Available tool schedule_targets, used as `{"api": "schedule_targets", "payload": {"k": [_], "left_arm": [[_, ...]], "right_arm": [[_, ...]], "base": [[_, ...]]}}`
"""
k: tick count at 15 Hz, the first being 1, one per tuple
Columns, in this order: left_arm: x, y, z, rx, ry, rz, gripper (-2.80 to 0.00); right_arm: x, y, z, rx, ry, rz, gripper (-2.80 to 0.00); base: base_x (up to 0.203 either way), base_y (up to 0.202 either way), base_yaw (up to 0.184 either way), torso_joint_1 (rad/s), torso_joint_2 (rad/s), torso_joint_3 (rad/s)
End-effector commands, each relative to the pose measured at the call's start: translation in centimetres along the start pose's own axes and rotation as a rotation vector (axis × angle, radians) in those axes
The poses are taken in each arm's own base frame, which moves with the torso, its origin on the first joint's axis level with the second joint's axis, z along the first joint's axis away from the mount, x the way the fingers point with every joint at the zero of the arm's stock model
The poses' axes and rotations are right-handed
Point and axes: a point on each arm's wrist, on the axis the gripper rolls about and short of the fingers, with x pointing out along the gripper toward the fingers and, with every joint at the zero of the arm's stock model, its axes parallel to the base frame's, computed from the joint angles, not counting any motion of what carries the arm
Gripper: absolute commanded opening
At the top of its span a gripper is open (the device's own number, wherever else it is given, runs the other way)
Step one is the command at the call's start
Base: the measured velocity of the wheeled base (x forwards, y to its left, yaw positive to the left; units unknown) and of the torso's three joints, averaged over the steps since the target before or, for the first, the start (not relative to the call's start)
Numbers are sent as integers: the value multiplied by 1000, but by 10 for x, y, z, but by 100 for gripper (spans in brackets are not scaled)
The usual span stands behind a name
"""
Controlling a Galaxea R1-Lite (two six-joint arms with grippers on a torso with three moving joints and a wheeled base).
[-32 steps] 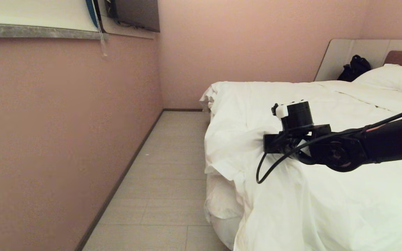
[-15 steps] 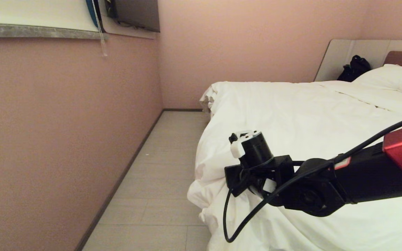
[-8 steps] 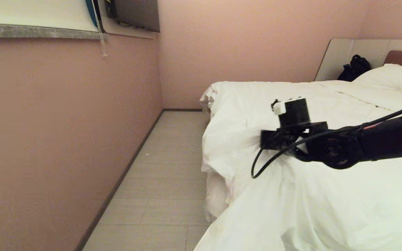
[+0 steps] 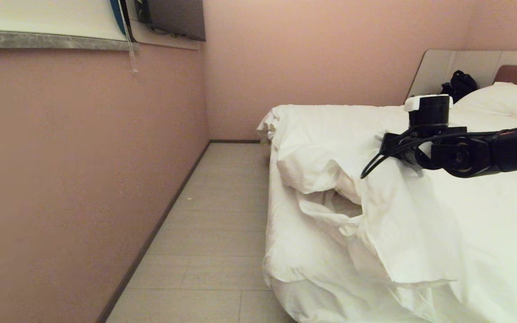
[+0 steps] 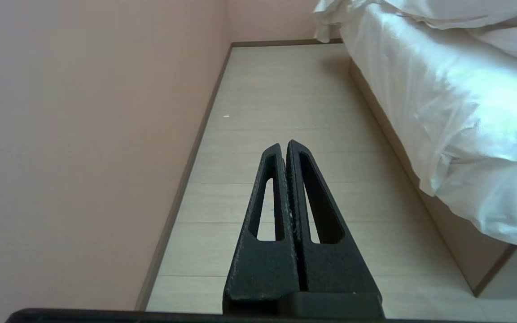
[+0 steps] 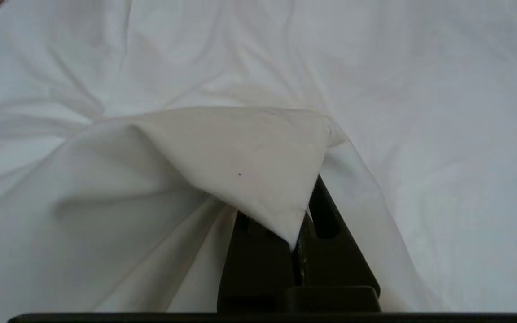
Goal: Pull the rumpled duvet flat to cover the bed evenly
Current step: Flatten the corners of the folded blanket
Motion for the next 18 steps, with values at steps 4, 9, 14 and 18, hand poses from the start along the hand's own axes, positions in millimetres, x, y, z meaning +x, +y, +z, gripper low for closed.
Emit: {"api": "schedule_targets", "payload": {"k": [4, 9, 14, 18], "left_arm": [[0, 0, 0, 1, 0, -1, -280], [0, 0, 0, 1, 0, 0, -280], [0, 0, 0, 0, 0, 0, -280], [0, 0, 0, 0, 0, -1, -280]], "right_arm": [[48, -4, -38, -54, 73, -65, -280], [69, -2, -68, -93, 139, -71, -280], [60, -3, -62, -92, 187, -12, 0], [13, -12, -24, -41, 297, 164, 0]], "base": [[0, 0, 0, 0, 0, 0], [0, 0, 0, 0, 0, 0], [0, 0, 0, 0, 0, 0], [0, 0, 0, 0, 0, 0]]}}
